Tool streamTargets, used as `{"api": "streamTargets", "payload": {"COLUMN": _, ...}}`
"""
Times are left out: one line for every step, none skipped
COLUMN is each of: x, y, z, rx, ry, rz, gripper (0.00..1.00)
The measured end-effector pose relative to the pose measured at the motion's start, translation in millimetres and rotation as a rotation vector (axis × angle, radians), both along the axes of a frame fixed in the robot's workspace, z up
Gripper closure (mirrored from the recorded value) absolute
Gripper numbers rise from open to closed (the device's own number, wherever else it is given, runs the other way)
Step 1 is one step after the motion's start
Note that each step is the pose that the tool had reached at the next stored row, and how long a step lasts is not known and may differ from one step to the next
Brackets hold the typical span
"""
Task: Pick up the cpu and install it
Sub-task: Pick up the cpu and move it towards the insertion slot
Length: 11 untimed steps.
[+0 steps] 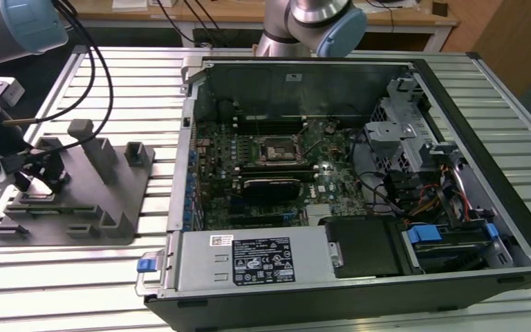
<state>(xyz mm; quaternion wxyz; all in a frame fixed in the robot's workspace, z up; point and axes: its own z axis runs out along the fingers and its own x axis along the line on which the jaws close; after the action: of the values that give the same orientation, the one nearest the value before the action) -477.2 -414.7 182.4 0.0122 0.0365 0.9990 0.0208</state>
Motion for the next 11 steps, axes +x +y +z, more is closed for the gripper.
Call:
{"api": "streamTargets", "payload": {"x": 0.0, "y": 0.0, "z": -0.6, "rx": 0.0001, "ry": -0.0001, "rz": 0.000, "gripper": 0.40}}
{"api": "streamTargets", "payload": {"x": 0.0, "y": 0.1, "z": -1.1, "rx": 0.0001, "ry": -0.0001, "rz": 0.000, "gripper": 0.40}}
{"api": "streamTargets", "payload": {"x": 0.0, "y": 0.1, "z": -1.6, "rx": 0.0000, "ry": 0.0000, "rz": 0.000, "gripper": 0.40}}
{"api": "streamTargets", "payload": {"x": 0.0, "y": 0.1, "z": -2.0, "rx": 0.0000, "ry": 0.0001, "rz": 0.000, "gripper": 0.40}}
{"api": "streamTargets", "payload": {"x": 0.0, "y": 0.1, "z": -2.1, "rx": -0.0001, "ry": 0.0003, "rz": 0.000, "gripper": 0.40}}
{"api": "streamTargets", "payload": {"x": 0.0, "y": 0.1, "z": -2.2, "rx": -0.0001, "ry": 0.0001, "rz": 0.000, "gripper": 0.40}}
{"api": "streamTargets", "payload": {"x": 0.0, "y": 0.1, "z": -2.2, "rx": 0.0000, "ry": 0.0001, "rz": 0.000, "gripper": 0.40}}
{"api": "streamTargets", "payload": {"x": 0.0, "y": 0.1, "z": -2.3, "rx": 0.0000, "ry": 0.0000, "rz": 0.000, "gripper": 0.40}}
{"api": "streamTargets", "payload": {"x": 0.0, "y": 0.1, "z": -2.3, "rx": 0.0001, "ry": 0.0000, "rz": 0.000, "gripper": 0.40}}
{"api": "streamTargets", "payload": {"x": 0.0, "y": 0.1, "z": -2.4, "rx": 0.0001, "ry": 0.0000, "rz": 0.000, "gripper": 0.40}}
{"api": "streamTargets", "payload": {"x": 0.0, "y": 0.1, "z": -2.3, "rx": 0.0001, "ry": 0.0000, "rz": 0.000, "gripper": 0.40}}
